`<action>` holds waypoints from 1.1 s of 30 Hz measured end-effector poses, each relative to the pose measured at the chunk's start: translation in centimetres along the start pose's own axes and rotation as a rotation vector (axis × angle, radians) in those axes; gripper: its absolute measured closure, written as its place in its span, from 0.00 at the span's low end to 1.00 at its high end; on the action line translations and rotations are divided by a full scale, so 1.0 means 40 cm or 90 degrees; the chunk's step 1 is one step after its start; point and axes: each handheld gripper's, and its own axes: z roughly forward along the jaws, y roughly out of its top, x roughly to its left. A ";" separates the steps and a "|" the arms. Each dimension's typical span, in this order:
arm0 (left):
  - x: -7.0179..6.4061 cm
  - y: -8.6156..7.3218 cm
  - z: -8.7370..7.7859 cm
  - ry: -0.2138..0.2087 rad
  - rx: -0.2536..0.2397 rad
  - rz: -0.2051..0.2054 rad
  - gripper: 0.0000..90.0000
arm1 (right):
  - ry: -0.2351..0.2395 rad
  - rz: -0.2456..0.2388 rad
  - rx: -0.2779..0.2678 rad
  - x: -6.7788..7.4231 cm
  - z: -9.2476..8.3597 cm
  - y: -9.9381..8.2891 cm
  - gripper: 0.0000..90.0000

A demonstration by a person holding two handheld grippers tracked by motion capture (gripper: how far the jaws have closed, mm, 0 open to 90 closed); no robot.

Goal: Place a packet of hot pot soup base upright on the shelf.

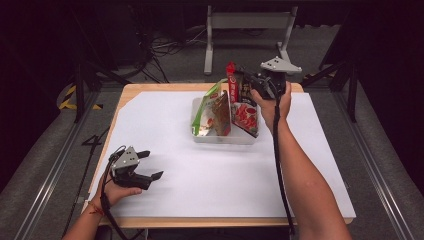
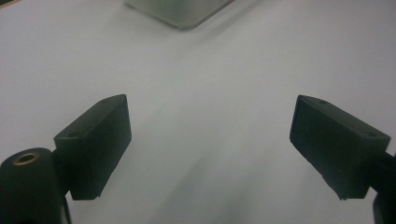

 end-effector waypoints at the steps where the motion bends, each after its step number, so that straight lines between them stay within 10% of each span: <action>1: 0.000 0.000 0.000 0.000 0.001 0.000 0.15 | 0.001 0.000 -0.004 -0.001 -0.001 -0.006 0.98; 33: -0.002 -0.002 0.003 -0.002 0.011 0.005 0.15 | 0.054 -0.008 -0.038 -0.017 -0.048 -0.094 0.96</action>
